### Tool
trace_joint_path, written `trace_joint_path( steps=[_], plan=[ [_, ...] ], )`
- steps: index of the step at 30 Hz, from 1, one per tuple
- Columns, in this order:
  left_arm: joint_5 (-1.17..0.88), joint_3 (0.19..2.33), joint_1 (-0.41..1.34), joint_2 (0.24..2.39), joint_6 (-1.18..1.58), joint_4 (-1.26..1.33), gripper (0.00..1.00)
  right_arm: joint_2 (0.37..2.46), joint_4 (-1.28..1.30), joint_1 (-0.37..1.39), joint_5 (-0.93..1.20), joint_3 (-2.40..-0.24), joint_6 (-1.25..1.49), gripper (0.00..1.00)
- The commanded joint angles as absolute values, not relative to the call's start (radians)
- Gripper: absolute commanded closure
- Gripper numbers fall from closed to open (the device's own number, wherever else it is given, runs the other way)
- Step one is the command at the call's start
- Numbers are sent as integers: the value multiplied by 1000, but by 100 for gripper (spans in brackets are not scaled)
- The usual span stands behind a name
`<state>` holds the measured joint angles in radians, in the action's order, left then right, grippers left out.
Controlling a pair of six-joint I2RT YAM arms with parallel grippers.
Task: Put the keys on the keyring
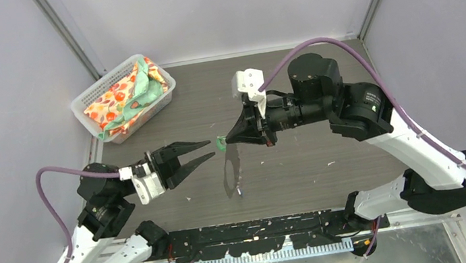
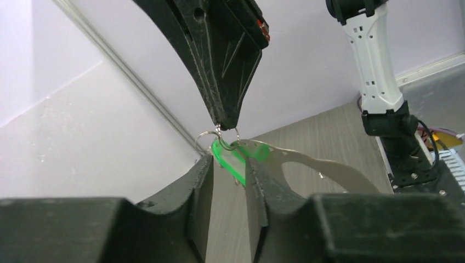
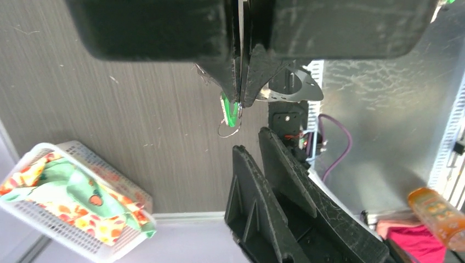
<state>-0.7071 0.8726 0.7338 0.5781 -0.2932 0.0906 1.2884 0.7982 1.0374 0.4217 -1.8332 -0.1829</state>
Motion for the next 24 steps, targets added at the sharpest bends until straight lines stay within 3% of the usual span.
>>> trace_joint_path(
  steps=[1,3,5,12,24],
  plan=[
    [-782,961,738,579,-533,-65,64,1341,951,1031,526,-1959,-210,99],
    [-834,990,738,583,-618,-159,49,1371,1008,1031,546,-1997,-219,99],
    [-860,1020,738,591,-643,-232,45,1396,1047,1031,558,-2027,-223,99],
    [-991,1083,738,622,-747,-442,49,1465,1139,1030,621,-2100,-232,99],
    [-905,1122,738,678,-796,-443,56,1531,1213,1030,703,-2145,-241,99]
  ],
)
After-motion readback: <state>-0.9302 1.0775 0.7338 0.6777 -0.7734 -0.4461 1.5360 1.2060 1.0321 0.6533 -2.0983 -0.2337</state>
